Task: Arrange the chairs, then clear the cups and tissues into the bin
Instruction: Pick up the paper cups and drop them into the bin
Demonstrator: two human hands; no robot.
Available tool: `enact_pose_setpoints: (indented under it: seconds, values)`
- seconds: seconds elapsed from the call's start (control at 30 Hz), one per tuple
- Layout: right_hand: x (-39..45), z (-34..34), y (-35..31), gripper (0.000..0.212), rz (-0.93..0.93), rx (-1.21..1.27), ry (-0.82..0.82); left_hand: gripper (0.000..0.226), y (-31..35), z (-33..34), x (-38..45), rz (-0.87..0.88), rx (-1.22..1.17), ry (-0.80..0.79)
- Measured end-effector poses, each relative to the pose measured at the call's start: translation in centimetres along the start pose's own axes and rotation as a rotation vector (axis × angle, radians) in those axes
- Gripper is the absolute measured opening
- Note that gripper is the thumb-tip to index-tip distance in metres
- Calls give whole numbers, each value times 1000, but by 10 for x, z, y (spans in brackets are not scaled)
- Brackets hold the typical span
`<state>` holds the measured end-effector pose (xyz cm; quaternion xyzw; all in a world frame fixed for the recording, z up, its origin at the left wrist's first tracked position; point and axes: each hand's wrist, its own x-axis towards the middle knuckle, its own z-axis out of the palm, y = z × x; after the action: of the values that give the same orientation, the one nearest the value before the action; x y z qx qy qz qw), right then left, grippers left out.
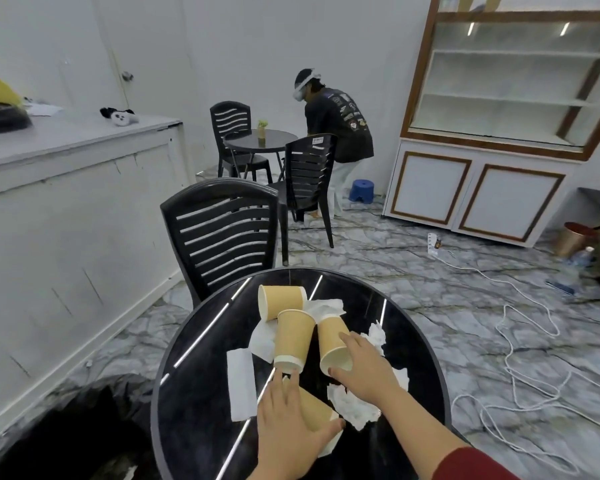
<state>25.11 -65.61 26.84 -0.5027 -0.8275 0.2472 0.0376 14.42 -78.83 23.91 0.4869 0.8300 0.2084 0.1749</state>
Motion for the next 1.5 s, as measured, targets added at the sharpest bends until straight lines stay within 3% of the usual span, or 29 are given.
enact_pose_setpoints:
  seconds: [0.1,0.43,0.67,0.87,1.07,1.23,1.3,1.4,1.5]
  values:
    - [17,-3,0,74,-3,-12,-12,123,7,3,5,-57,106,-6]
    - [74,5,-2,84,-46,11,-47,117,10,13,11,-170,47,-55]
    - [83,22,9,98,2,77,-112,113,6,16,11,-149,31,-30]
    - [79,22,23,98,75,249,-138,111,2,20,9,-138,1,8]
    - [72,21,27,89,16,305,-138,109,3,22,6,-138,-22,50]
    - [68,11,32,38,-92,423,-73,107,0,17,4,-91,-26,62]
    - [62,8,33,47,-120,452,-79,106,-2,12,4,-96,-56,82]
    - [57,3,28,82,-146,487,-63,104,-5,3,1,-112,-105,156]
    - [55,-4,7,88,-215,507,-58,100,-12,-8,-5,-145,-180,252]
